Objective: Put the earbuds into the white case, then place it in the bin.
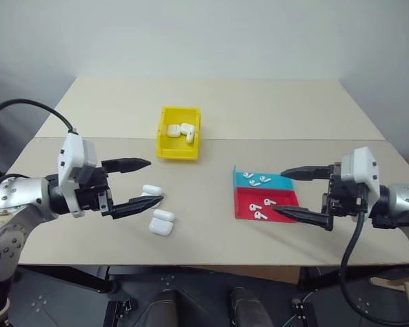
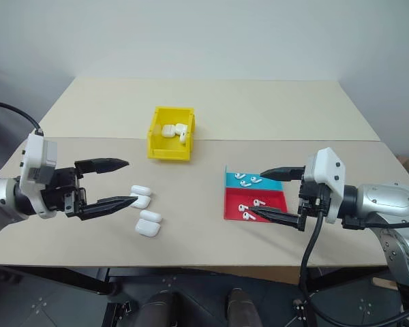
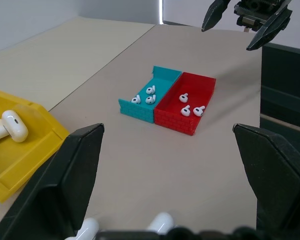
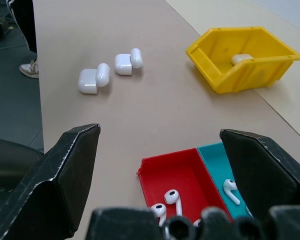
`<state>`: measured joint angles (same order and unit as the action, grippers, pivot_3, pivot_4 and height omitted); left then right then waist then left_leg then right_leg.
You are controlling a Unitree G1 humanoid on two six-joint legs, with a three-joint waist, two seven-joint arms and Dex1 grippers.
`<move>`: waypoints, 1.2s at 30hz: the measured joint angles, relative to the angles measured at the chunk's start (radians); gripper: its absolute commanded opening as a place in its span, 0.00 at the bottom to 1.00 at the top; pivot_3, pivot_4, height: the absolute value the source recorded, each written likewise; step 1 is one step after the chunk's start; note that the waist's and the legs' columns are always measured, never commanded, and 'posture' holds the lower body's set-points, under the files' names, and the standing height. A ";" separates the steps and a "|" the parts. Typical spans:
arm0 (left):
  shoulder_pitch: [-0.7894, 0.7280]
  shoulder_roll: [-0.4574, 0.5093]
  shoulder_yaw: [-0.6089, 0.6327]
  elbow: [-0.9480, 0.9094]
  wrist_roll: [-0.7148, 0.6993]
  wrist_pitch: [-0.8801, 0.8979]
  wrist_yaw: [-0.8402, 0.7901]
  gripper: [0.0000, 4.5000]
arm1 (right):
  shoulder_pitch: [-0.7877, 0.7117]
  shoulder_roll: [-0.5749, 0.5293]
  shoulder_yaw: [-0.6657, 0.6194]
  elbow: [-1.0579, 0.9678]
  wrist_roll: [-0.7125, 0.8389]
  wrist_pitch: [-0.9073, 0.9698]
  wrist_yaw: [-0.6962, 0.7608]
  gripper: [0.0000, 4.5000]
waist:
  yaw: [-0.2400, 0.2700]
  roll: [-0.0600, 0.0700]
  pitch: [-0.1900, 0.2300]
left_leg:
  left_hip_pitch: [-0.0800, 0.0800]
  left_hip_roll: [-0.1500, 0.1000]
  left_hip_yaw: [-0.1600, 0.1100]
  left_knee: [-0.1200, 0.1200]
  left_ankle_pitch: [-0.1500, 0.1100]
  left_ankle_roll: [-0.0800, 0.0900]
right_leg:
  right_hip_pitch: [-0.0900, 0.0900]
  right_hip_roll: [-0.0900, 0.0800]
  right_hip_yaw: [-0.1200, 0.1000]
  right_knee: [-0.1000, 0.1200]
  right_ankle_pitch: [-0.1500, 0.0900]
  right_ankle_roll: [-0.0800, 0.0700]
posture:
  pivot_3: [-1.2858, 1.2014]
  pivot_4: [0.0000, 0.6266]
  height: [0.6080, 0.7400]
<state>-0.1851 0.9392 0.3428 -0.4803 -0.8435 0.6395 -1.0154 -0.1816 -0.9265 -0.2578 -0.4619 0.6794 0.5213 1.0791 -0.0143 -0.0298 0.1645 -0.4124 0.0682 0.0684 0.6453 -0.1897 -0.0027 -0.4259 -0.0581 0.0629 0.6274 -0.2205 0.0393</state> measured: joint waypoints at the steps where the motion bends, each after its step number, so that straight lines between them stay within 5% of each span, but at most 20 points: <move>1: 0.000 0.000 0.000 0.001 -0.004 0.000 -0.001 1.00 | 0.000 0.000 0.000 0.000 0.000 0.000 0.000 0.99 | 0.000 0.000 0.000 | 0.000 0.000 0.000 0.000 0.000 0.000 | 0.000 0.000 0.000 0.000 0.000 0.000 | 0.52 0.24 1.00; 23: 0.069 0.106 -0.055 -0.061 0.019 0.198 0.125 1.00 | -0.042 -0.009 0.010 0.005 -0.007 0.006 -0.012 0.99 | 0.000 0.000 0.000 | 0.000 0.000 0.000 0.000 0.000 0.000 | -0.001 0.000 0.000 0.000 0.000 0.000 | 0.52 0.24 1.00; 29: -0.114 0.215 -0.252 -0.041 0.098 0.385 0.213 1.00 | -0.031 -0.008 0.007 -0.024 -0.005 0.011 -0.039 0.99 | 0.005 -0.002 0.001 | 0.000 -0.001 0.000 0.000 0.000 0.000 | -0.001 0.000 0.000 0.000 0.000 0.000 | 0.52 0.24 1.00; 36: -0.366 0.116 -0.452 0.038 0.135 0.626 0.304 1.00 | -0.007 0.002 0.008 -0.052 -0.004 0.014 -0.082 0.99 | 0.002 -0.004 0.002 | -0.003 -0.001 0.000 0.000 0.000 0.000 | -0.002 0.000 0.000 0.000 0.000 0.001 | 0.52 0.24 1.00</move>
<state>-0.5506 1.0555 -0.1094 -0.4423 -0.7081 1.2656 -0.7111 -0.1886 -0.9245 -0.2501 -0.5142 0.6757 0.5355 0.9974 -0.0124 -0.0335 0.1666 -0.4149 0.0673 0.0680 0.6449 -0.1897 -0.0026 -0.4280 -0.0577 0.0630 0.6273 -0.2205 0.0399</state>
